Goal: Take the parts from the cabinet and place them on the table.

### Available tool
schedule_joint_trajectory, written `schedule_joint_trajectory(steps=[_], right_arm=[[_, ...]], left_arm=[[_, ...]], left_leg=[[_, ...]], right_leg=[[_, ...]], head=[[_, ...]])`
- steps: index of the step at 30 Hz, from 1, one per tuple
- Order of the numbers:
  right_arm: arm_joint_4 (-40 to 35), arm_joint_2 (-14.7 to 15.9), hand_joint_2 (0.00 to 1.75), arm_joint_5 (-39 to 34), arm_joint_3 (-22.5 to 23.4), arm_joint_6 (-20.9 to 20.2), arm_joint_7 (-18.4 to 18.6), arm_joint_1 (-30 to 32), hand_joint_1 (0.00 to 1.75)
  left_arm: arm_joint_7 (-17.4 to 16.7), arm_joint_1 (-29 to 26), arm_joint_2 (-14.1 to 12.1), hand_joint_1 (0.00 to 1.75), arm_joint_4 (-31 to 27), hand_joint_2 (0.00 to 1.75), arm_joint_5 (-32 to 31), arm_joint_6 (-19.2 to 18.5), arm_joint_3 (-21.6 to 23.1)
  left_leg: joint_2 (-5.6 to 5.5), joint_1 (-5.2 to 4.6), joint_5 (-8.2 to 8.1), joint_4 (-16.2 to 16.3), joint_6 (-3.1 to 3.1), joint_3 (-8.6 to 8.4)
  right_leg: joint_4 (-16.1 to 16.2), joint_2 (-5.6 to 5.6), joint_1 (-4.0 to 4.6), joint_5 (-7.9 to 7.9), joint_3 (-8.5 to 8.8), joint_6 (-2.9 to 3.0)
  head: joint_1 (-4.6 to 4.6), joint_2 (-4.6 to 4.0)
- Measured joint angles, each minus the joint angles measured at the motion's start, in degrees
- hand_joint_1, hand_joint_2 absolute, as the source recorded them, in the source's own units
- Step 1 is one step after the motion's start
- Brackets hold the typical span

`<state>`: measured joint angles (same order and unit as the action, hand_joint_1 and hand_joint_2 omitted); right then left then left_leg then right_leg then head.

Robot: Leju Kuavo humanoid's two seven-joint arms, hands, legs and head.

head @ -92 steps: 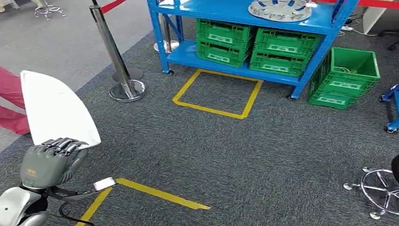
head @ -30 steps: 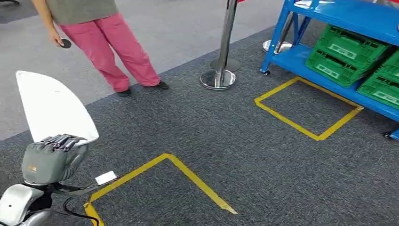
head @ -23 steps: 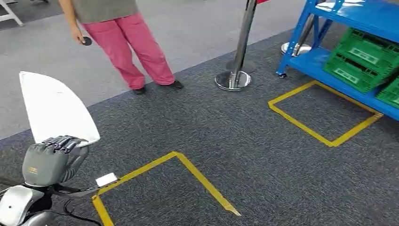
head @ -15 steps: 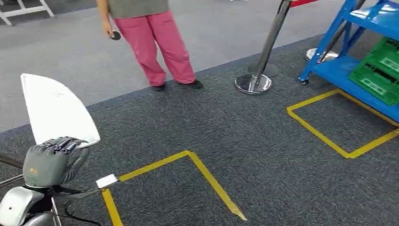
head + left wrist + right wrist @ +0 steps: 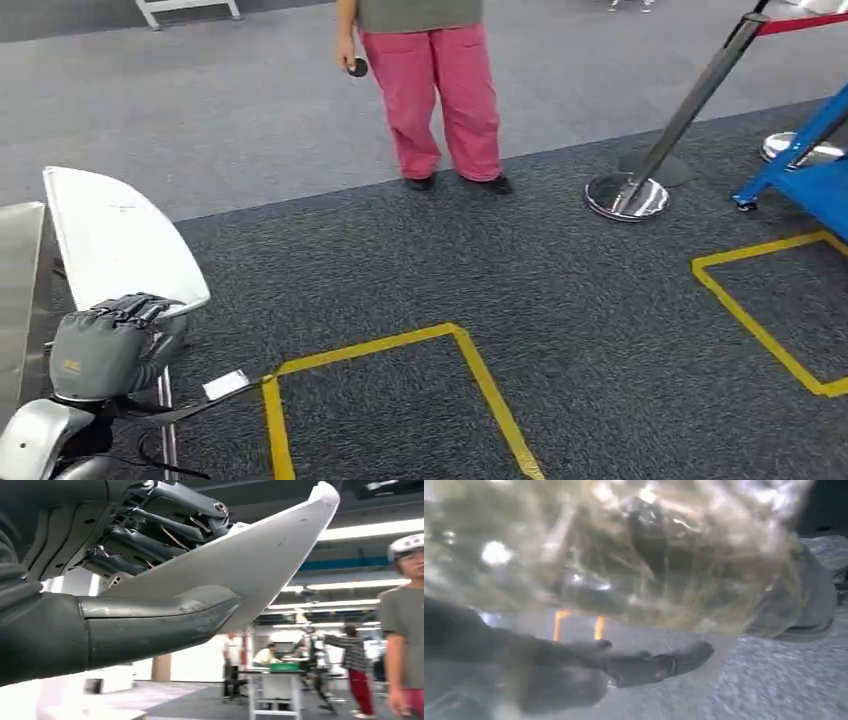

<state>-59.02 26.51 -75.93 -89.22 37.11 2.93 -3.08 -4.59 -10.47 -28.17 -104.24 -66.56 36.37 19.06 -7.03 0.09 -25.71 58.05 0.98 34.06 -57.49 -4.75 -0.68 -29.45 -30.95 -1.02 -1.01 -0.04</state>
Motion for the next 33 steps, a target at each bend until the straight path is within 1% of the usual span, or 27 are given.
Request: schedule_joint_trajectory(steps=[3,4,5,6,7,8,9,10,11,12,13,14,15,16,19,20,21,22,23,24,25,26,27,28,29,30,33], right_arm=[[0.11,0.00,0.00,0.00,0.00,-0.15,0.15,-0.36,0.00],[0.11,-0.11,0.00,0.02,0.00,-0.20,0.18,-0.44,0.00],[0.13,-0.11,0.00,0.02,0.00,-0.20,0.13,-0.37,0.00],[0.16,-0.11,0.00,0.00,0.00,-0.20,0.15,-0.32,0.00],[0.18,-0.11,0.00,0.00,0.02,-0.22,0.13,-0.29,0.00],[0.20,-0.11,0.00,-0.02,0.02,-0.22,0.15,-0.24,0.00],[0.24,-0.13,0.00,-0.06,0.00,-0.22,0.15,-0.17,0.00],[0.29,-0.13,0.00,-0.09,0.00,-0.20,0.15,-0.13,0.00],[0.31,-0.15,0.00,-0.09,0.00,-0.22,0.15,-0.16,0.00],[0.33,-0.20,0.00,-0.09,0.00,-0.22,0.15,-0.18,0.00],[0.35,-0.26,0.00,-0.09,0.00,-0.20,0.15,-0.18,0.00],[0.35,-0.26,0.00,-0.09,0.00,-0.20,0.15,-0.17,0.00],[0.35,-0.26,0.00,-0.13,0.02,-0.20,0.15,-0.16,0.00],[0.37,-0.26,0.00,-0.17,0.02,-0.17,0.15,-0.19,0.00],[0.37,-0.26,0.00,-0.22,0.00,0.02,0.15,-0.44,0.00],[0.35,-0.28,0.00,-0.24,0.00,0.09,0.20,-0.57,0.00],[0.33,-0.31,0.00,-0.26,0.04,0.09,0.20,-0.54,0.00],[0.35,-0.31,0.00,-0.29,0.04,0.22,0.04,-0.48,0.00],[0.35,-0.31,0.00,-0.33,0.02,0.39,0.04,-0.41,0.00],[0.35,-0.31,0.00,-0.41,0.00,0.46,0.04,-0.28,0.00],[0.35,-0.31,0.00,-0.42,0.00,0.50,0.13,-0.20,0.00],[0.35,-0.31,0.00,-0.42,-0.02,0.52,0.15,-0.07,0.00],[0.35,-0.31,0.00,-0.42,-0.04,0.52,0.15,-0.05,0.00],[0.35,-0.31,0.00,-0.39,-0.04,0.55,0.15,-0.08,0.00],[0.35,-0.31,0.00,-0.39,-0.04,0.59,0.15,-0.08,0.00],[0.31,-0.33,0.00,-0.42,-0.04,0.59,0.15,-0.09,0.00],[0.24,-0.33,0.00,-0.26,-0.02,0.79,0.02,-0.10,0.00]], left_arm=[[-0.02,-0.44,-0.04,1.64,0.00,1.75,0.39,0.00,-0.04],[-0.04,-0.57,-0.07,1.64,0.00,1.75,0.39,0.00,-0.09],[-0.04,-0.34,-0.18,1.64,0.00,1.75,0.39,0.00,-0.15],[-0.04,-0.14,-0.17,1.64,0.00,1.75,0.39,0.00,-0.20],[-0.04,-0.18,-0.07,1.64,0.00,1.75,0.39,0.00,-0.17],[-0.07,-0.29,-0.02,1.64,0.00,1.75,0.42,-0.02,-0.15],[-0.07,-0.36,-0.02,1.64,0.02,1.75,0.46,-0.05,-0.15],[-0.07,-0.36,0.00,1.64,0.02,1.75,0.50,-0.09,-0.15],[-0.07,-0.37,0.00,1.64,0.02,1.75,0.57,-0.15,-0.15],[-0.07,-0.36,0.02,1.64,0.02,1.75,0.57,-0.15,-0.15],[-0.07,-0.34,0.02,1.64,0.02,1.75,0.57,-0.15,-0.20],[-0.07,-0.27,0.02,1.64,0.02,1.75,0.61,-0.18,-0.24],[-0.07,-0.10,0.04,1.64,0.00,1.75,0.77,-0.18,-0.26],[-0.07,-0.16,0.04,1.64,0.00,1.75,0.92,-0.20,-0.33],[-0.17,-0.43,0.09,1.64,-0.04,1.75,1.47,-0.24,-0.63],[-0.17,-0.43,0.13,1.64,-0.09,1.75,1.49,-0.26,-0.72],[-0.17,-0.15,0.15,1.64,-0.11,1.75,1.53,-0.31,-0.72],[-0.22,-0.14,0.30,1.64,-0.11,1.75,1.55,-0.33,-0.70],[-0.22,-0.16,0.35,1.64,-0.11,1.75,1.53,-0.35,-0.66],[-0.22,-0.20,0.41,1.64,-0.11,1.75,1.57,-0.35,-0.61],[-0.22,-0.24,0.48,1.64,-0.11,1.75,1.60,-0.37,-0.57],[-0.22,-0.23,0.55,1.64,-0.11,1.75,1.60,-0.37,-0.59],[-0.22,-0.23,0.68,1.64,-0.11,1.75,1.66,-0.39,-0.59],[-0.22,-0.23,0.77,1.64,-0.11,1.75,1.86,-0.44,-0.59],[-0.22,-0.24,0.81,1.64,-0.11,1.75,2.14,-0.55,-0.59],[-0.24,-0.12,0.83,1.64,-0.11,1.75,2.47,-0.64,-0.63],[-0.22,-0.32,0.92,1.64,-0.13,1.75,3.67,-1.05,-0.59]], left_leg=[[-2.10,0.37,0.65,-0.30,-1.15,0.56],[-0.44,0.34,-0.17,0.48,-1.21,0.82],[3.29,0.02,-2.00,2.81,-1.49,1.91],[5.09,0.07,-4.17,6.55,-1.81,3.64],[6.06,0.22,-6.44,11.30,-2.03,5.82],[6.40,0.37,-7.94,15.43,-2.21,7.69],[6.46,0.50,-7.95,16.99,-2.31,8.35],[6.55,0.58,-6.87,16.17,-2.39,7.81],[6.74,0.61,-4.94,13.45,-2.41,6.24],[7.37,0.59,-2.41,8.59,-2.32,3.50],[8.72,0.52,-0.57,4.21,-2.17,0.91],[11.81,-0.03,-0.86,0.93,-2.03,-0.98],[11.73,-0.45,-1.35,-0.47,-1.42,-1.32],[11.37,-0.44,-1.26,-0.11,-1.05,-1.01],[9.00,-0.45,-1.05,-0.53,-0.21,-1.03],[8.44,-0.17,-0.93,-0.67,0.11,-1.20],[7.79,-0.07,-0.93,-0.66,0.45,-1.16],[7.10,-0.06,-0.89,-0.66,0.63,-1.14],[6.43,-0.10,-0.90,-0.65,0.76,-1.11],[5.68,-0.16,-0.91,-0.64,0.77,-1.12],[4.90,-0.17,-0.91,-0.63,0.77,-1.19],[4.02,-0.17,-0.92,-0.59,0.76,-1.26],[3.14,-0.14,-0.94,-0.56,0.73,-1.39],[2.40,-0.06,-1.03,-0.52,0.60,-1.53],[1.86,-0.04,-1.18,-0.46,0.34,-1.51],[1.21,-0.39,-1.22,0.09,0.01,-1.02],[-0.44,0.32,-0.68,-0.18,-1.09,-0.43]], right_leg=[[0.12,1.87,0.26,0.29,0.11,0.59],[0.60,2.92,0.03,0.60,0.37,1.08],[0.79,3.62,0.11,0.56,0.50,1.44],[0.79,4.50,0.22,0.50,0.50,1.60],[0.78,5.35,0.35,0.42,0.50,1.72],[0.76,6.25,0.42,0.34,0.49,1.83],[0.76,7.06,0.48,0.30,0.51,1.84],[0.75,7.88,0.49,0.21,0.55,1.82],[0.75,8.62,0.50,0.10,0.61,1.80],[0.75,9.39,0.51,-0.03,0.79,1.64],[0.75,9.97,0.52,-0.18,1.05,1.47],[0.70,10.61,0.84,-0.45,1.25,1.10],[0.38,11.15,1.12,-0.71,1.12,0.73],[0.44,11.85,1.15,-0.71,1.09,0.59],[0.55,13.87,1.01,-1.32,1.80,-0.28],[-0.80,10.40,0.71,-2.46,1.08,-0.59],[-4.35,7.30,0.48,-4.54,-0.58,-0.63],[-9.33,5.84,0.40,-6.73,-2.98,-0.68],[-14.04,5.18,0.40,-8.48,-5.45,-0.75],[-17.38,4.92,0.42,-9.16,-7.43,-0.79],[-18.02,4.84,0.42,-8.37,-8.24,-0.77],[-16.03,4.80,0.41,-6.31,-7.78,-0.69],[-11.47,4.64,0.33,-3.25,-5.96,-0.62],[-5.97,3.74,0.12,-0.20,-3.59,-0.56],[-1.98,1.29,-0.25,1.04,-2.02,-0.66],[-1.08,-1.27,-0.58,0.48,-1.51,-0.74],[-0.96,0.23,-0.12,0.27,-1.07,-0.12]], head=[[-0.06,0.00],[-0.02,0.00],[-0.50,0.00],[-0.55,0.00],[-0.54,0.00],[-0.57,0.00],[-0.54,0.00],[-0.54,0.00],[-0.54,0.00],[-0.57,0.00],[-0.57,0.00],[-0.56,0.00],[-0.63,0.00],[-0.44,0.00],[-0.55,0.00],[-0.31,-0.02],[-0.24,0.00],[-0.11,0.00],[-0.11,0.00],[-0.09,0.00],[-0.15,0.00],[-0.11,0.00],[-0.13,0.00],[-0.11,0.00],[-0.11,0.00],[-0.11,-0.02],[-0.15,0.00]])
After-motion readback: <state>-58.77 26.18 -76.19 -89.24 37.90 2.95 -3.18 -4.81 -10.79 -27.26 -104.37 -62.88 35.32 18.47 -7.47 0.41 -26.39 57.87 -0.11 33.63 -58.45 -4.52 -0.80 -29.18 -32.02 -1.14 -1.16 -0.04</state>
